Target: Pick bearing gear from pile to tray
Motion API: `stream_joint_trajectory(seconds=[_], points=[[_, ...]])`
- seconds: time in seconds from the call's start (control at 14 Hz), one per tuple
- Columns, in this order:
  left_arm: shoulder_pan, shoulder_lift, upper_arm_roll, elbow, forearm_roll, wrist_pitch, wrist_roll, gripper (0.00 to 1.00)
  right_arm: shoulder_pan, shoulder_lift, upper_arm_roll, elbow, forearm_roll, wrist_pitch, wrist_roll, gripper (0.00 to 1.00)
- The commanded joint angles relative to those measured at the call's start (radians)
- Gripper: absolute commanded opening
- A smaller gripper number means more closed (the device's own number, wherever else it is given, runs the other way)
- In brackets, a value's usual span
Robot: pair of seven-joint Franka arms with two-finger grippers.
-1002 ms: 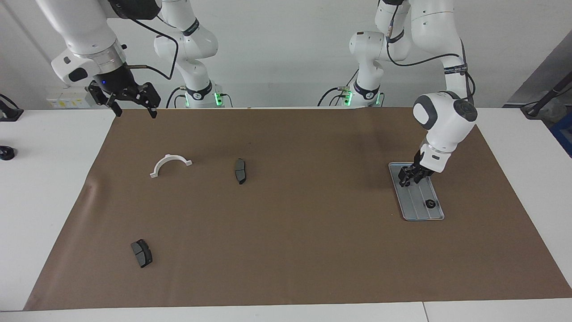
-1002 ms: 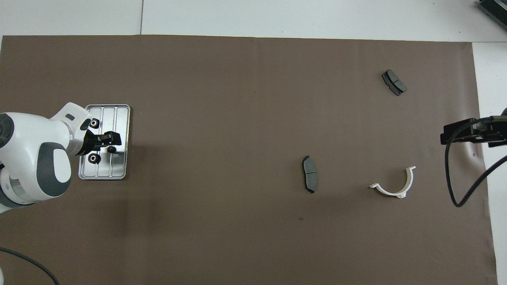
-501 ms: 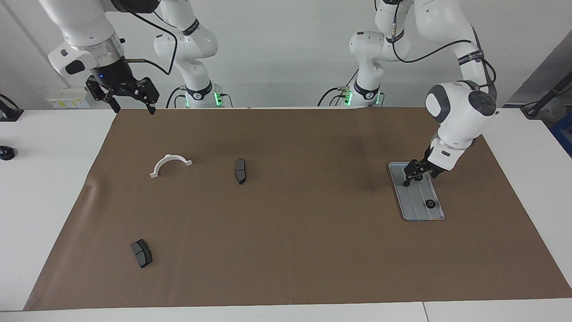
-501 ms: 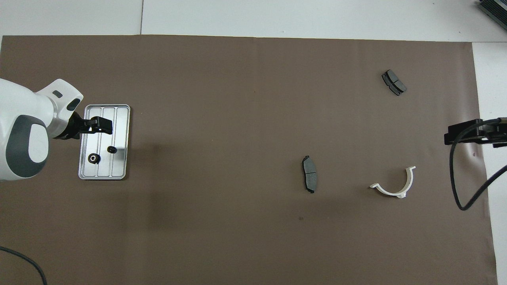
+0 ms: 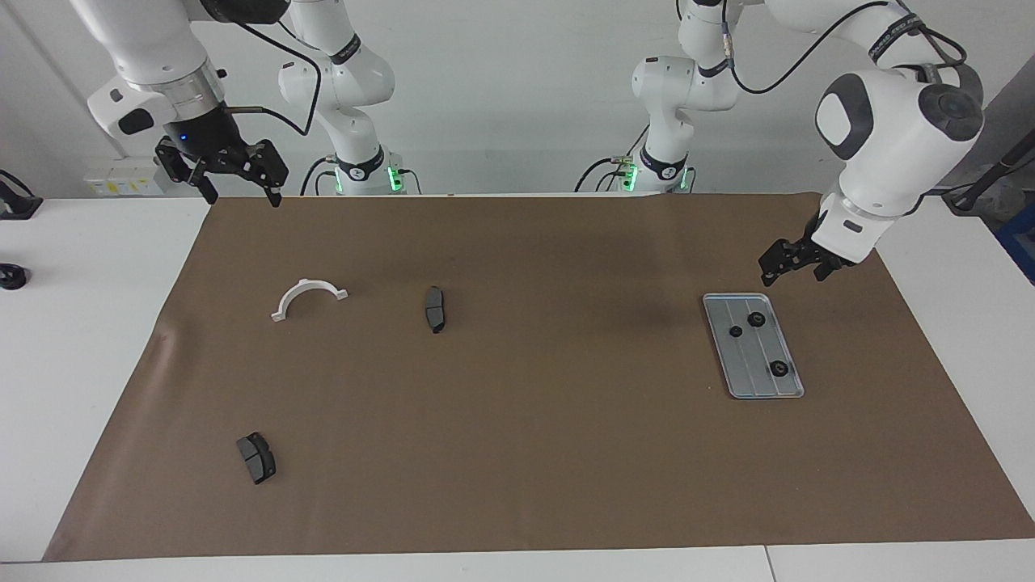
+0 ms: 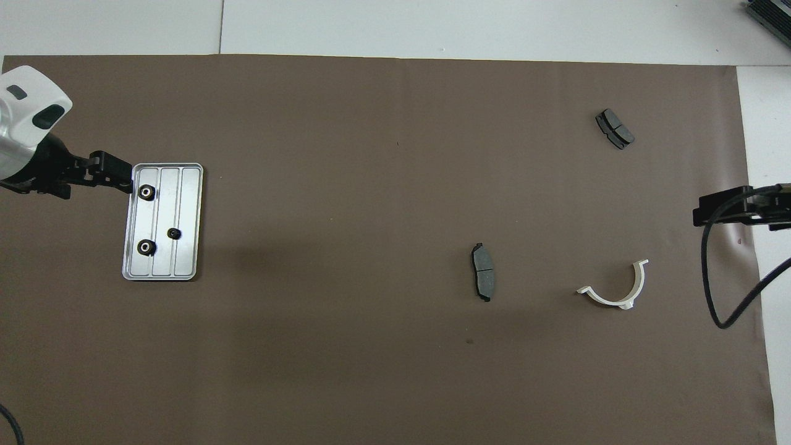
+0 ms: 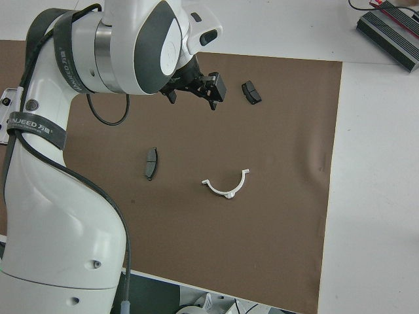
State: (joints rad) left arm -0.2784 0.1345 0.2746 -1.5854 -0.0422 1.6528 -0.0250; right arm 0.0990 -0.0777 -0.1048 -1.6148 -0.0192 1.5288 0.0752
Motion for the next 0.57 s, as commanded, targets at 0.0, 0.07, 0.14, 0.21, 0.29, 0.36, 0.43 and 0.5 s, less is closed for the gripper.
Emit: stream_joint_trajectory(seconds=[0.0, 0.07, 0.14, 0.21, 0.29, 0.36, 0.43, 0.5], points=[[0.002, -0.012, 0.006, 0.082, 0.019, -0.121, 0.008, 1.0, -0.002, -0.011, -0.001, -0.007, 0.018, 0.001, -0.017, 1.0], [0.004, -0.03, 0.009, 0.094, 0.019, -0.143, 0.008, 1.0, -0.002, -0.011, -0.001, -0.007, 0.018, 0.001, -0.017, 1.0], [0.007, -0.053, 0.014, 0.093, 0.018, -0.145, 0.016, 1.0, -0.002, -0.011, -0.001, -0.007, 0.018, 0.001, -0.017, 1.0], [0.01, -0.071, 0.015, 0.091, 0.018, -0.142, 0.028, 1.0, -0.002, -0.011, -0.001, -0.005, 0.018, 0.001, -0.017, 1.0], [0.011, -0.075, 0.015, 0.093, 0.018, -0.143, 0.036, 1.0, -0.002, -0.016, -0.001, -0.007, 0.018, 0.001, -0.017, 1.0], [0.011, -0.078, 0.011, 0.091, 0.016, -0.148, 0.036, 1.0, -0.002, -0.019, -0.001, -0.008, 0.018, -0.002, -0.015, 1.0], [0.011, -0.084, 0.009, 0.09, 0.016, -0.151, 0.037, 1.0, -0.002, -0.019, -0.001, -0.007, 0.018, -0.002, -0.017, 1.0], [0.01, -0.096, 0.009, 0.084, 0.016, -0.143, 0.042, 1.0, -0.002, -0.019, -0.001, -0.007, 0.018, -0.002, -0.015, 1.0]])
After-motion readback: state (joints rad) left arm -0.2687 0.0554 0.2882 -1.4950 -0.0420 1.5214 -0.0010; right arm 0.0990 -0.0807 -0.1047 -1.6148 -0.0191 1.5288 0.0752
